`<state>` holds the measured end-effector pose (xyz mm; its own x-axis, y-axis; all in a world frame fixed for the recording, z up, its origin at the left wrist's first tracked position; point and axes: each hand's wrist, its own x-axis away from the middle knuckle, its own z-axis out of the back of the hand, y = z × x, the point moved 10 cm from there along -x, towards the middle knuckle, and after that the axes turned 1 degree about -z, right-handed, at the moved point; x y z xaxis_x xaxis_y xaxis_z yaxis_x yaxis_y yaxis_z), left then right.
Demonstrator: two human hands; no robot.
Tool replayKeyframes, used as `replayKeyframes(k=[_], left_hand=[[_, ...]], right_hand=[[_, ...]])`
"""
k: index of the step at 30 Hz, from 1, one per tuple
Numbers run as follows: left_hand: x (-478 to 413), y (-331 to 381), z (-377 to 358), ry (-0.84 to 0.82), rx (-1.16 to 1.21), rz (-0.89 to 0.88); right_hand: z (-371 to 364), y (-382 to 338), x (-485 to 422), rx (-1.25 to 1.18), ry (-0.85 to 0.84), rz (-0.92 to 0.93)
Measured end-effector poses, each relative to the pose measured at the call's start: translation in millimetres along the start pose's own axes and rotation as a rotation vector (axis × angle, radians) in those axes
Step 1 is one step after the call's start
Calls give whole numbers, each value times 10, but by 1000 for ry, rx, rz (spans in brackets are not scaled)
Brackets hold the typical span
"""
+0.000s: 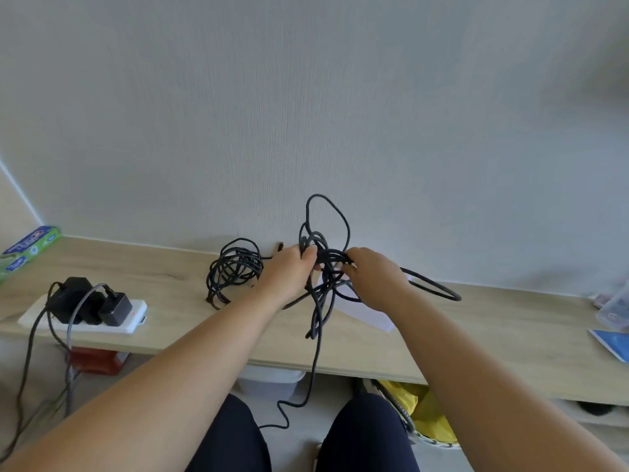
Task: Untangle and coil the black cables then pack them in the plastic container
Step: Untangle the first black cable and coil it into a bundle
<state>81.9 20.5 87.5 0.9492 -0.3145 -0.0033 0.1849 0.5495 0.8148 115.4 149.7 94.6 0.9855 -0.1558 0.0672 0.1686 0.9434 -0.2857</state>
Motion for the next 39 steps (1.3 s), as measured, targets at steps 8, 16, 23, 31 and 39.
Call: replayKeyframes(k=[8, 16, 23, 31, 39], left_hand=[[0, -76, -40, -19, -121, 36], [92, 63, 44, -21, 23, -4], [9, -110, 174, 78, 247, 85], [-60, -784, 441, 173, 573, 239], [-171, -547, 388, -40, 109, 214]], right_hand=[[471, -364, 188, 71, 193, 272], [102, -248, 144, -364, -117, 267], [354, -12, 92, -660, 80, 170], [823, 715, 64, -935, 307, -68], [870, 666, 96, -895, 393, -63]])
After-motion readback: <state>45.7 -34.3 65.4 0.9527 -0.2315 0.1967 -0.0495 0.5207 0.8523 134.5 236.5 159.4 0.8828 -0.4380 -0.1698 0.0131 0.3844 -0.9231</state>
